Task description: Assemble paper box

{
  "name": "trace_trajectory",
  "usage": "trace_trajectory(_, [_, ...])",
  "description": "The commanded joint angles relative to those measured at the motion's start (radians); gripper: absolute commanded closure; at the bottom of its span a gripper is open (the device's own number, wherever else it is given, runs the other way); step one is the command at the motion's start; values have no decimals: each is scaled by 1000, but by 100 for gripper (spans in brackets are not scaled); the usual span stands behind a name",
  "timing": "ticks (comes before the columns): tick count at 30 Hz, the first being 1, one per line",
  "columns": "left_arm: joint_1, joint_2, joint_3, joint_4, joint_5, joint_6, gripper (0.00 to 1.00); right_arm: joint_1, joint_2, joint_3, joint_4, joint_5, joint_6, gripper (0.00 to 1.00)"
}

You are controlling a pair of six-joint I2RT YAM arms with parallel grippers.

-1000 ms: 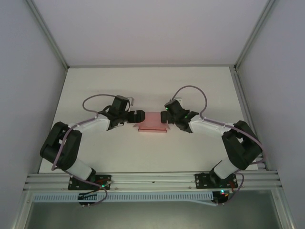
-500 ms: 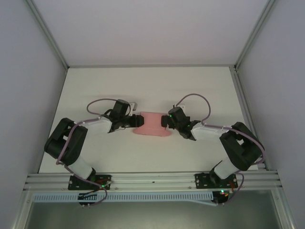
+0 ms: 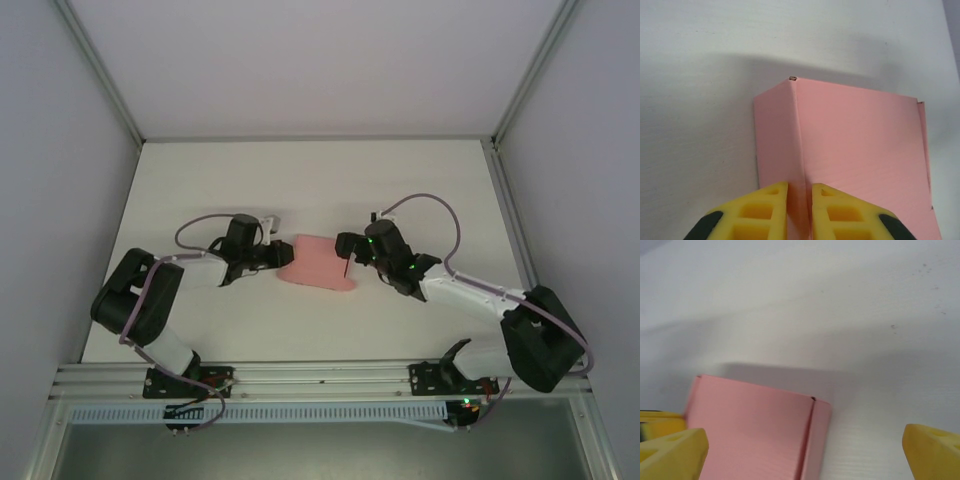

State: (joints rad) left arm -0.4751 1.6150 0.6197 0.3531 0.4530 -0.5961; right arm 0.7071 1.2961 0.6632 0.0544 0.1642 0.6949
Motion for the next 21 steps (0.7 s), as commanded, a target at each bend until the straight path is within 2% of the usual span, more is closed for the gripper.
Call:
trace_trajectory(1, [36,-4,-64,64,72,-53,97,5,-34,-45,45,-103,131,0])
trace_trajectory(2, [50,-3,-84,105,100,-76,100,4,-34,-54,59,-131,146,0])
trace_trajectory(6, [97,12,-144,256,200,-144,100,4,-16,-51,38,-167,182,0])
trace_trajectory(10, [112,22,-152,273,214,-152,100,4,12,-62,58,-201,209,0])
trace_trajectory(21, [135,41,-168,304,232,-159,100,-7,182,-82,258,-363,277,1])
